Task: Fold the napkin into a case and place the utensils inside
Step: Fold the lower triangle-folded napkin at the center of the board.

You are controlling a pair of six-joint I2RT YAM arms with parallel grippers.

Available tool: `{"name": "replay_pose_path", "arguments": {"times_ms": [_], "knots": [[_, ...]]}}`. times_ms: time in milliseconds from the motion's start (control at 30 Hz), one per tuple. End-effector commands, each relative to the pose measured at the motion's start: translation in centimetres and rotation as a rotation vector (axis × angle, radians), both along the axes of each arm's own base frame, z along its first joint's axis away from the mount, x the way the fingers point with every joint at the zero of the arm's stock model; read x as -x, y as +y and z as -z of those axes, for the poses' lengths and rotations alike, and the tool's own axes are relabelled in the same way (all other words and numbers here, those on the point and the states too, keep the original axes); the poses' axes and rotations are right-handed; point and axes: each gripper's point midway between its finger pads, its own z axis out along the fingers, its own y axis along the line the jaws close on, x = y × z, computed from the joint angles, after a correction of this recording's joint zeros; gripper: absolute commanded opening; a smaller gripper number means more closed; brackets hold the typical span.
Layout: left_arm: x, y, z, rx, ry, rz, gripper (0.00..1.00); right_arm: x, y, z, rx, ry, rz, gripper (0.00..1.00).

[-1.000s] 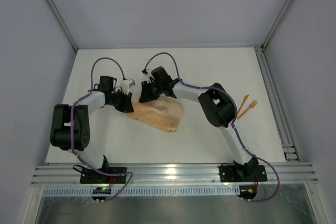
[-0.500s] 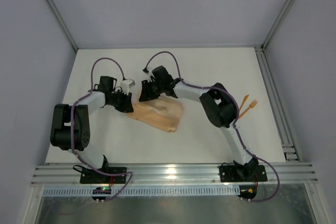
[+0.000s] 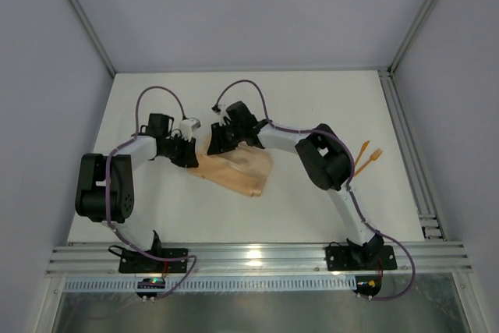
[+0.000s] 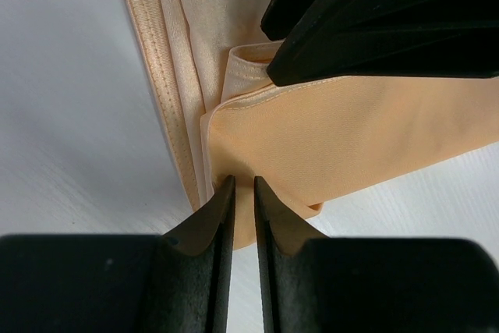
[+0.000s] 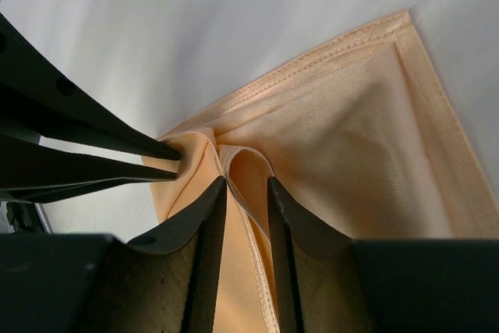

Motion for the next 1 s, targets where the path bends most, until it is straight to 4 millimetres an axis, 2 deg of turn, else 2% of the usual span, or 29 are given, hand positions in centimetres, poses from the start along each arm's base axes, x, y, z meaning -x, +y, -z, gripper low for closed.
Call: {"name": "replay_pose_path", "arguments": {"times_ms": [0, 100, 200, 500, 667, 800, 867, 967], "knots": [[-1.2, -0.1, -0.7, -0.001, -0.052, -0.01, 0.17, 0.9, 1.0, -2.3, -0.051, -0.021, -0.032, 0.31], [-1.5, 0.0, -1.0, -0.004, -0.069, -0.029, 0.19, 1.5, 1.4, -1.5, -0.044, -0.005, -0.042, 0.26], [-1.8, -0.3, -2.3, 0.019, -0.127, -0.025, 0.21, 1.2, 1.7, -1.5, -0.065, -0.012, -0.044, 0.19], [-2.6, -0.2, -3.8, 0.019, -0.184, -0.028, 0.29, 1.2, 2.2, -1.2, -0.074, -0.009, -0.064, 0.11], [-2.8, 0.4, -4.1, -0.025, -0.207, -0.019, 0.37, 1.1, 2.2, -0.9, -0.076, -0.001, -0.065, 0.08], [-3.0, 1.4, -3.2, -0.096, -0.215, -0.018, 0.4, 1.2, 2.3, -0.9, -0.076, 0.002, -0.069, 0.08], [-3.1, 2.0, -1.9, -0.143, -0.195, -0.022, 0.4, 1.2, 2.2, -0.9, -0.078, 0.001, -0.069, 0.08], [-3.3, 1.9, -0.5, -0.186, -0.183, -0.004, 0.4, 1.1, 2.3, -0.9, -0.08, 0.003, -0.071, 0.08]]}}
